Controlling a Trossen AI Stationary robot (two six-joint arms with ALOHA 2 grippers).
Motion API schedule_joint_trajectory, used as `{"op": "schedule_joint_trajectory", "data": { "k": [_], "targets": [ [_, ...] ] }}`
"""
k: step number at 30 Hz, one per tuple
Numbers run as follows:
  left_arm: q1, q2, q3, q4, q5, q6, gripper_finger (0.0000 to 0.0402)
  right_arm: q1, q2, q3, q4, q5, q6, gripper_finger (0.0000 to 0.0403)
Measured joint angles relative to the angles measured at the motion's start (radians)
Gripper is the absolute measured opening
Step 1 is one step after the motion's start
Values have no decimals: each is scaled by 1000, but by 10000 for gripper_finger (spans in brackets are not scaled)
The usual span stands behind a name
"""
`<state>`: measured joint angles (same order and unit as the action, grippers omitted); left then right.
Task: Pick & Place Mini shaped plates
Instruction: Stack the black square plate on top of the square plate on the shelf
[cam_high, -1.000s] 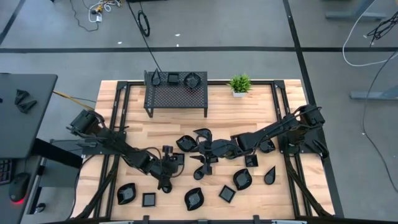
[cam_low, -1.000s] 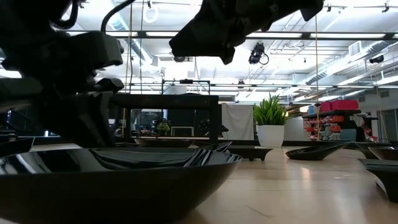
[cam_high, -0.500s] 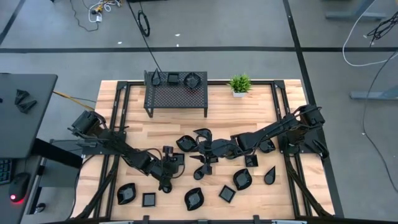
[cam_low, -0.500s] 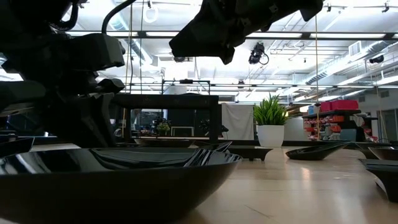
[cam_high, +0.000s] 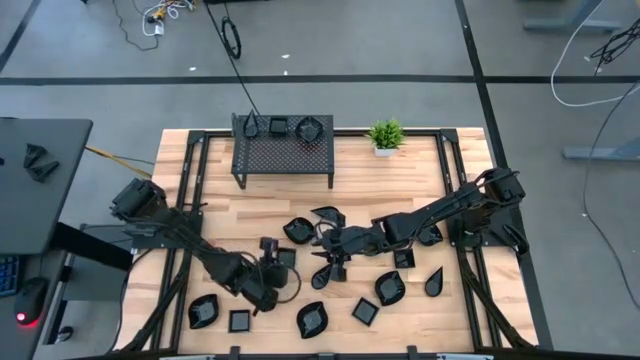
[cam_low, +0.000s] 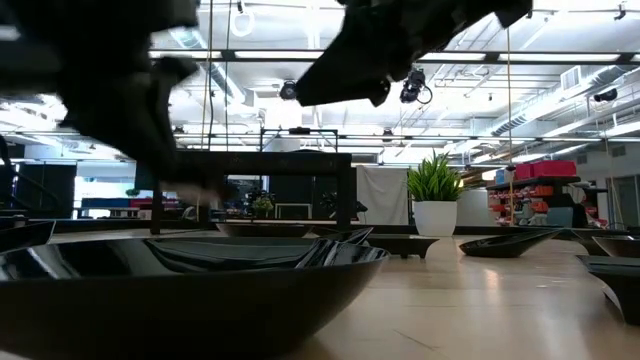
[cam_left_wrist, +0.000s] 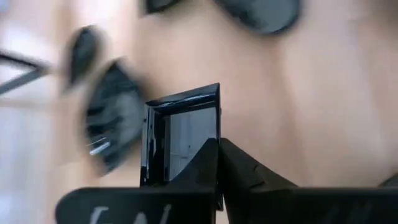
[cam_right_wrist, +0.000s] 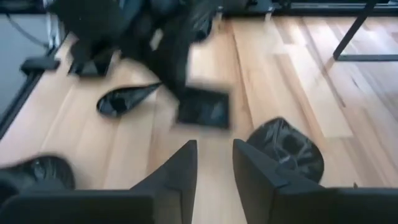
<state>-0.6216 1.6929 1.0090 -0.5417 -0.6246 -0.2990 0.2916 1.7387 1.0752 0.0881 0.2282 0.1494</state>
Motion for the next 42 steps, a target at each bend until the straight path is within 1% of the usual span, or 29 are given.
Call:
{"op": "schedule_joint_trajectory", "data": {
  "k": [3, 6, 9, 10, 13, 15, 17, 19, 22, 25, 27, 28, 33, 37, 40, 42],
  "targets": [
    [13, -8, 121, -241, -59, -21, 5, 8, -22, 0, -65, 8, -12, 105],
    [61, -47, 197, -444, -105, -24, 6, 13, -23, -7, -99, 52, -18, 105],
    [153, -127, 193, -491, -148, 61, 5, 14, -23, -46, -79, 102, -27, 105],
    [196, -160, 187, -505, -154, 119, 4, 14, -23, -69, -57, 117, -27, 105],
    [348, -264, 178, -453, -148, 321, 4, 8, -23, -136, 8, 148, -26, 105],
    [475, -329, 177, -370, -82, 482, 6, 1, -23, -176, 67, 157, -20, 105],
    [615, -381, 177, -274, 45, 653, 6, -10, -23, -209, 109, 157, -11, 105],
    [753, -410, 177, -173, 157, 811, 5, -23, -23, -231, 150, 157, -12, 105],
    [944, -419, 177, -38, 287, 1010, 4, -47, -23, -233, 176, 157, -26, 105],
    [1107, -400, 177, 35, 466, 1134, 8, -78, -23, -234, 192, 157, -59, 105],
    [1195, -372, 177, 59, 567, 1156, 10, -101, -33, -234, 202, 157, -104, 105],
    [1231, -361, 176, 58, 595, 1157, 10, -112, -35, -234, 217, 157, -125, 105],
    [1340, -298, 177, 48, 673, 1158, 7, -166, -56, -233, 215, 154, -239, 105],
    [1361, -245, 177, 51, 732, 1156, 12, -208, -59, -234, 247, 154, -282, 105],
    [1359, -204, 177, 51, 726, 1176, 14, -234, -59, -234, 280, 147, -308, 105],
    [1359, -190, 177, 68, 696, 1202, 14, -246, -59, -234, 283, 146, -315, 105]
  ]
}}
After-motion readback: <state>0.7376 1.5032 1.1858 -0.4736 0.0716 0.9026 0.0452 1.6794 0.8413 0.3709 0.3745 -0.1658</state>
